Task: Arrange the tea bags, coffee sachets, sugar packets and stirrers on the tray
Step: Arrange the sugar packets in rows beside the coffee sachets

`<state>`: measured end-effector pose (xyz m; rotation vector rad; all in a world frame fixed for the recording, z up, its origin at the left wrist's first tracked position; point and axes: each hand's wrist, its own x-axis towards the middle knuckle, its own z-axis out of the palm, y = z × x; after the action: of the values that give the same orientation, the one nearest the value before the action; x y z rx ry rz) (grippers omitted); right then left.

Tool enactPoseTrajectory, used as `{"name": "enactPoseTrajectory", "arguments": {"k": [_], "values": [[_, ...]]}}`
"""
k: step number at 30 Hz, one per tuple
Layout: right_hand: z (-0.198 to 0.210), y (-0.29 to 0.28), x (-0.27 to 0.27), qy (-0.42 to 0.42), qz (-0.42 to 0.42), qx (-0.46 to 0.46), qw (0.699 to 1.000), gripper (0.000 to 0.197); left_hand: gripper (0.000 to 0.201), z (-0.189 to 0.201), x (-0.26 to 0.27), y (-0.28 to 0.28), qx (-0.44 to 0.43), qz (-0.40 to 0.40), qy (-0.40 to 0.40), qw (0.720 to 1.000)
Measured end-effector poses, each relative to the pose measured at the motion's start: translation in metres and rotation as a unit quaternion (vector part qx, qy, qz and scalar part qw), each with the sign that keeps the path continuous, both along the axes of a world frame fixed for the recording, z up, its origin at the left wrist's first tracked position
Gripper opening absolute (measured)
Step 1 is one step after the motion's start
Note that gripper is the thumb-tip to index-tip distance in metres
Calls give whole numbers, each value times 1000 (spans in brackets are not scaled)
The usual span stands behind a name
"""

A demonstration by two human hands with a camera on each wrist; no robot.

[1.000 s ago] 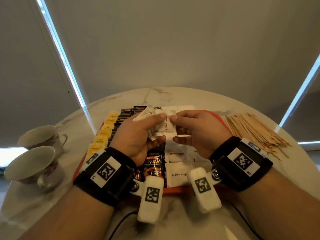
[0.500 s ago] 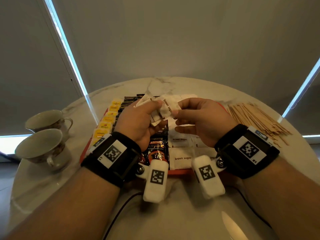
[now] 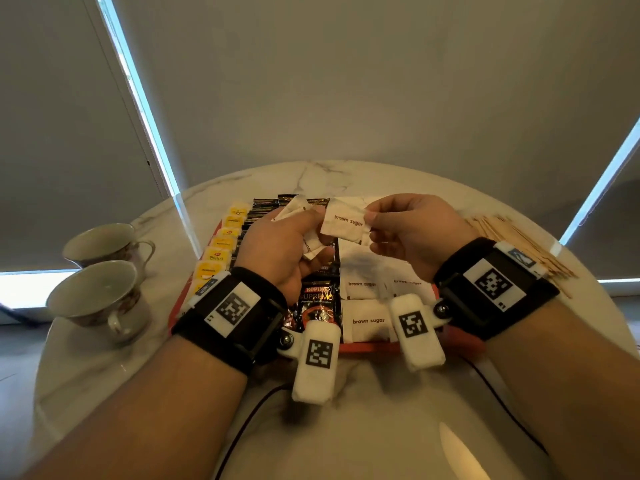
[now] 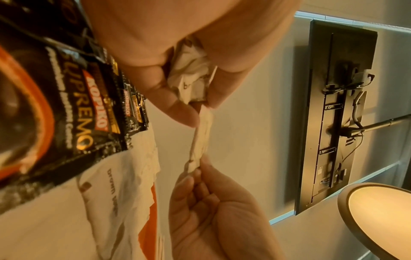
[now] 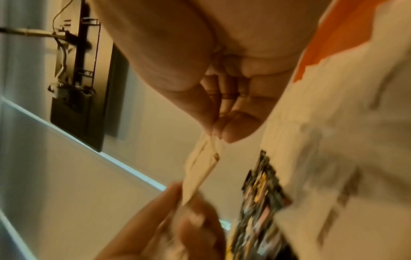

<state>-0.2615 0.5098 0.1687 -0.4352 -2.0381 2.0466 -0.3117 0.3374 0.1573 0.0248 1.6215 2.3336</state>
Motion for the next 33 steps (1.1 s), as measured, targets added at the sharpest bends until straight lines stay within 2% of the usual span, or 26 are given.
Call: {"name": "enactPoseTrajectory", "arguments": {"k": [5,13,21,29,33], "values": [[3,17,-8,-109,-37,108,987,8,18,3,-6,-4,18,12,-25,999],[10,16,-15,-242,6,211,947,7,14,3,-7,-7,27,9,-28,999],[7,15,-21,-284,7,276,918,4,11,5,-7,-9,27,9,-32,999],[13,12,-18,-206,-16,286,935,9,16,4,-8,-8,39,-4,-33,999],[12,-2,-17,-245,32,268,931,16,25,3,-5,-7,55,-37,-45,997]]}}
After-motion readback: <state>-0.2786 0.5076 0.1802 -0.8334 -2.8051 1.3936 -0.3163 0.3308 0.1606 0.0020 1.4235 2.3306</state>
